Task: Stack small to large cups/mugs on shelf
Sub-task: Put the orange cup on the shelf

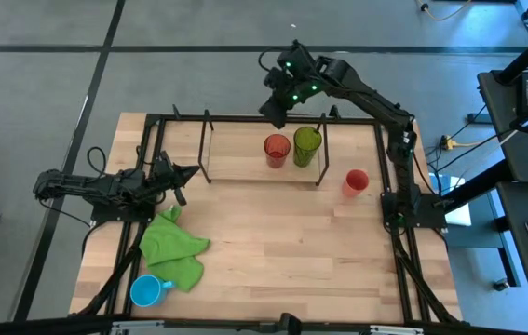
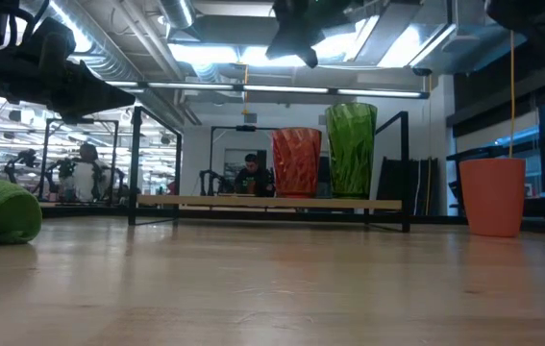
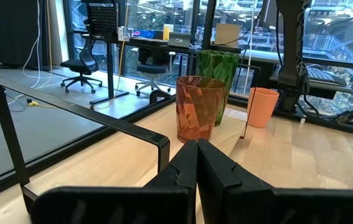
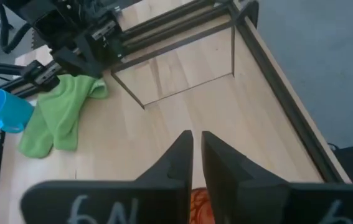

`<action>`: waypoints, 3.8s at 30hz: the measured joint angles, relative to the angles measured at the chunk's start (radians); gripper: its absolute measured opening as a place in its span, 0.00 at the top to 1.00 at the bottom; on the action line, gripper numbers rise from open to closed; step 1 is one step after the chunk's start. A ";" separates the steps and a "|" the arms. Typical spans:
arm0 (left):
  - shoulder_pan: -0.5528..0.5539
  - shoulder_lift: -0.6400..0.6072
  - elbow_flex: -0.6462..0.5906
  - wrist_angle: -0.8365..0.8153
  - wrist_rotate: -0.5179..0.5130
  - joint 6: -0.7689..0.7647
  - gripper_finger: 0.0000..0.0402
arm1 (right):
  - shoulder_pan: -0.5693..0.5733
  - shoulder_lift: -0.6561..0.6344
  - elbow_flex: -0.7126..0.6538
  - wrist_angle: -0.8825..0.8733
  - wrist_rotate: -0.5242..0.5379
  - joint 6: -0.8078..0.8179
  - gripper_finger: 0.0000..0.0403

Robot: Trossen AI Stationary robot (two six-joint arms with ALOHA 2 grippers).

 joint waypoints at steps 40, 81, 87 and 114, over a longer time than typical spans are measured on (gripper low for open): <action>-0.225 0.693 1.155 -1.161 0.744 -0.454 1.00 | 0.374 -0.251 0.000 -0.292 0.291 0.130 0.91; -1.031 1.262 1.159 -1.204 0.238 -1.013 1.00 | 0.436 -0.353 -0.067 -0.474 0.461 0.388 0.91; -0.970 1.154 1.159 -1.108 0.034 -0.966 1.00 | 0.321 -0.537 -0.240 -0.475 0.546 0.505 0.89; -0.568 0.796 1.159 -1.085 -0.124 -0.688 1.00 | -0.051 -1.184 -1.541 -0.177 0.350 0.650 0.54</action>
